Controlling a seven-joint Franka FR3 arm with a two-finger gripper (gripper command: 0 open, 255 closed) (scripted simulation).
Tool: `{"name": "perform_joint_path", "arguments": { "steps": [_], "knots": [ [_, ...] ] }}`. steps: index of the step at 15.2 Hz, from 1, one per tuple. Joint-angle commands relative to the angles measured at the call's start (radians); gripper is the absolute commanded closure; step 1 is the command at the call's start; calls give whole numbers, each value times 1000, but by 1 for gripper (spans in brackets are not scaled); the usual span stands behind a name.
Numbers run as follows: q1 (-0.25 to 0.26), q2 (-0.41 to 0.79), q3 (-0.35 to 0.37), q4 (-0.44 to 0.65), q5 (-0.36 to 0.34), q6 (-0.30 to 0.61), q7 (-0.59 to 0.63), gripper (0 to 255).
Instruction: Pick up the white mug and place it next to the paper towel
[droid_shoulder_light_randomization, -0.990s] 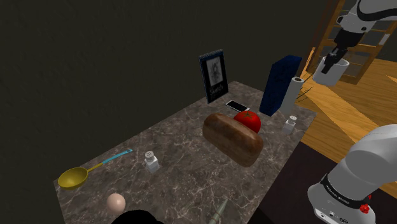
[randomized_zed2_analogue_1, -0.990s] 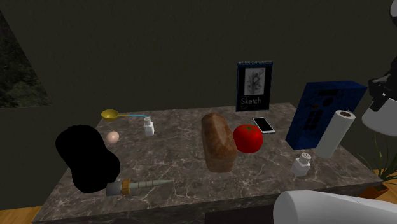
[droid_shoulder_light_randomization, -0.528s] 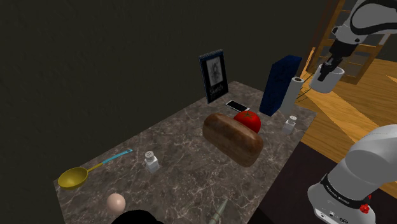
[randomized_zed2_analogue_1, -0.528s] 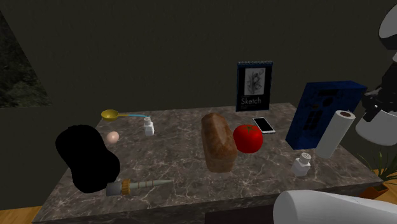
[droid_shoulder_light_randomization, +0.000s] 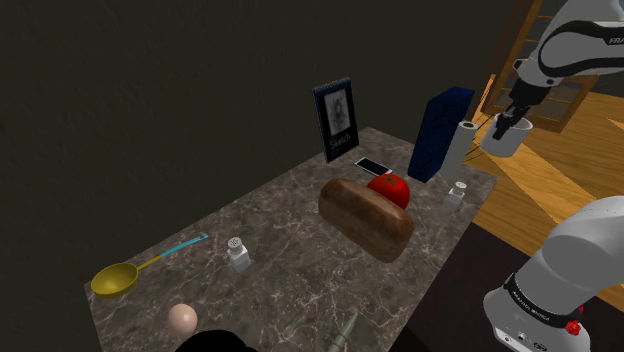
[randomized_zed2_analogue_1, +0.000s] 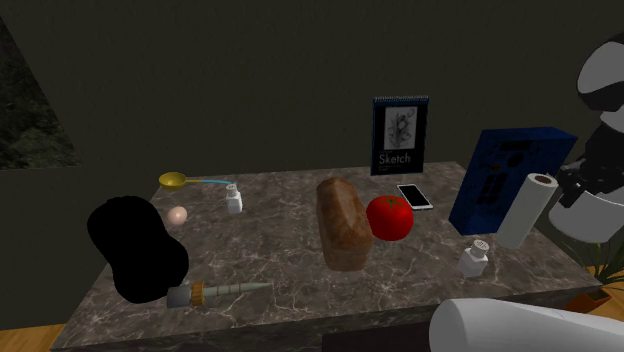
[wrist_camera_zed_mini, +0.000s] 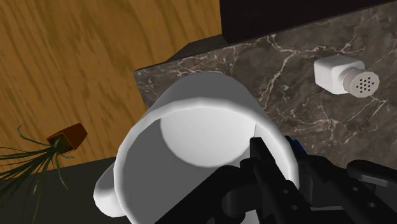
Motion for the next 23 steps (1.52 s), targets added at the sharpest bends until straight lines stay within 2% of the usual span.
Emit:
{"name": "perform_joint_path", "arguments": {
  "steps": [1, 23],
  "knots": [
    [-4, 0, -8, -26, -7, 28, 0, 255],
    [-15, 123, -117, -246, -79, 368, 0, 255]
  ]
}}
